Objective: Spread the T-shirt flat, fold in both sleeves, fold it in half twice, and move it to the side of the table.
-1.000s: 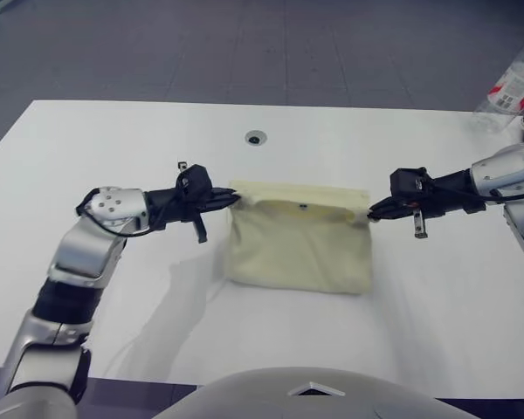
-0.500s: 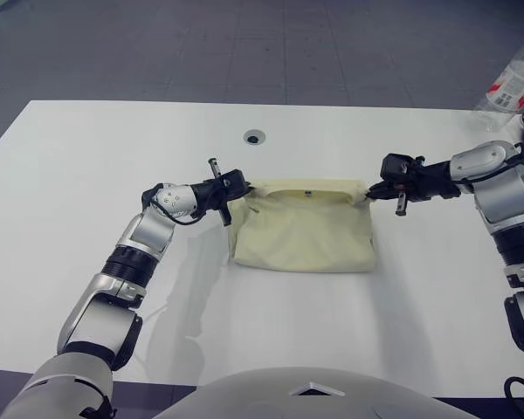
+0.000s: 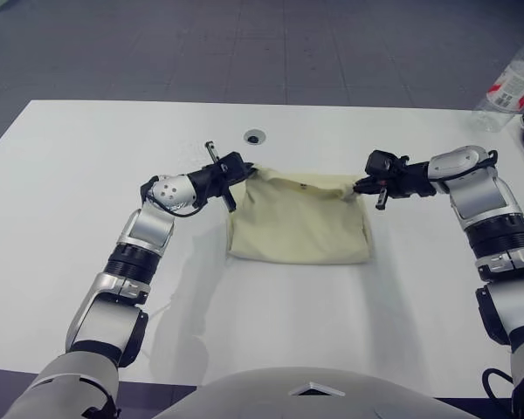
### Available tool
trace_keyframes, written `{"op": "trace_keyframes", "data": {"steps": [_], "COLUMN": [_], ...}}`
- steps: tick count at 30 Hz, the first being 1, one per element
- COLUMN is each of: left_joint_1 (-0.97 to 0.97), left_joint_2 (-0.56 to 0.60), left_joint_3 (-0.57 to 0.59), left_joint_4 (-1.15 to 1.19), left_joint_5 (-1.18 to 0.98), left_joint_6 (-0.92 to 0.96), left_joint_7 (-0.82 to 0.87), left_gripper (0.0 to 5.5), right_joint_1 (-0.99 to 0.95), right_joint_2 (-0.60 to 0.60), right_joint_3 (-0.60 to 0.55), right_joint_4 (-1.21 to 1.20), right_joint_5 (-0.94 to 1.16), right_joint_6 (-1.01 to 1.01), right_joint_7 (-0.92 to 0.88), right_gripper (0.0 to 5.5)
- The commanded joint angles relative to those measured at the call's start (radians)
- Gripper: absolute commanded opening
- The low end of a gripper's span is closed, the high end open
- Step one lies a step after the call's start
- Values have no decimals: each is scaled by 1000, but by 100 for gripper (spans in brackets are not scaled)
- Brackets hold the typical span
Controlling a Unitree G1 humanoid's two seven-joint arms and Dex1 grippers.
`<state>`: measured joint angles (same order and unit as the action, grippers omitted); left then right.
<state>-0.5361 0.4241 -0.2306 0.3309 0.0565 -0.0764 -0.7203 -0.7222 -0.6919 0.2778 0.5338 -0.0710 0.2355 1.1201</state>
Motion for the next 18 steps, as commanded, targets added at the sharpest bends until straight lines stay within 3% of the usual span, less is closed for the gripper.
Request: {"op": "trace_keyframes", "data": {"steps": [1, 15, 17, 18], "left_joint_1": [9, -1, -5, -7], "left_joint_2": [27, -16, -34, -44], "left_joint_3": [24, -63, -65, -63], "left_joint_4": [-10, 165, 185, 192], "left_joint_5": [8, 138, 160, 166], "left_joint_6": [38, -4, -9, -11], "left_joint_7": [4, 83, 124, 144], "left_gripper": [0, 0, 0, 27], "right_joint_1": [-44, -53, -55, -53], "right_joint_2": [16, 82, 104, 111], "right_joint_3": [-18, -21, -17, -12], "right_joint_4": [43, 171, 205, 220], "right_joint_5": [-8, -60, -80, -91], "right_joint_6": [6, -28, -8, -2], "right_joint_7": [-22, -119, -172, -192], "right_gripper": [2, 2, 43, 56]}}
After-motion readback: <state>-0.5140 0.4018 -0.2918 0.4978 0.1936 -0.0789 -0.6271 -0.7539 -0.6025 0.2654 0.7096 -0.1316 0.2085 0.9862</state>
